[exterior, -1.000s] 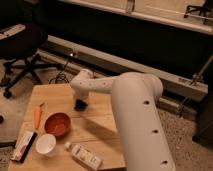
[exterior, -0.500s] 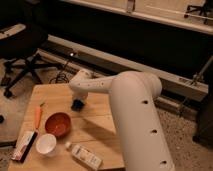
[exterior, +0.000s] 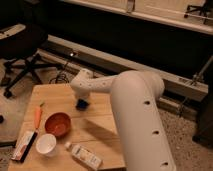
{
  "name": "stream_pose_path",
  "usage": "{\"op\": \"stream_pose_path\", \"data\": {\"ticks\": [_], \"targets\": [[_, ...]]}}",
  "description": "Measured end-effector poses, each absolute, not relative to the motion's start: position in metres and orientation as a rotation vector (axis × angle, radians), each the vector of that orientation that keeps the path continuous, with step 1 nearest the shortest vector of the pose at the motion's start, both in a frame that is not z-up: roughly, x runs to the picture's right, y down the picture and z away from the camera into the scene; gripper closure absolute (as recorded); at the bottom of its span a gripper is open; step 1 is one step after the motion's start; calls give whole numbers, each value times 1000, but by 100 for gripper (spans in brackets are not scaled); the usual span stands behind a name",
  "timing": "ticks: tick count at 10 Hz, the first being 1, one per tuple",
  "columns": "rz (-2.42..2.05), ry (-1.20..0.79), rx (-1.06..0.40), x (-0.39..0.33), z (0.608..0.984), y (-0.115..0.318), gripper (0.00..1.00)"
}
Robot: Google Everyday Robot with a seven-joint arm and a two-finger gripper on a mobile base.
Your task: Wipe the white sponge on the table
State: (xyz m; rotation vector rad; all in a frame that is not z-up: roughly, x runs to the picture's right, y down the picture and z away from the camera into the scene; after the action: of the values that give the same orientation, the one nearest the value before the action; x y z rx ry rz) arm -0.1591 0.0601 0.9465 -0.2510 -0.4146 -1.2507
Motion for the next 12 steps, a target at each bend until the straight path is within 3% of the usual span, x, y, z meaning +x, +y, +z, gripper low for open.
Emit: {"op": "stream_pose_path", "data": {"ticks": [12], "targets": [[-1201,-108,-247,-102,992,14,49]]}}
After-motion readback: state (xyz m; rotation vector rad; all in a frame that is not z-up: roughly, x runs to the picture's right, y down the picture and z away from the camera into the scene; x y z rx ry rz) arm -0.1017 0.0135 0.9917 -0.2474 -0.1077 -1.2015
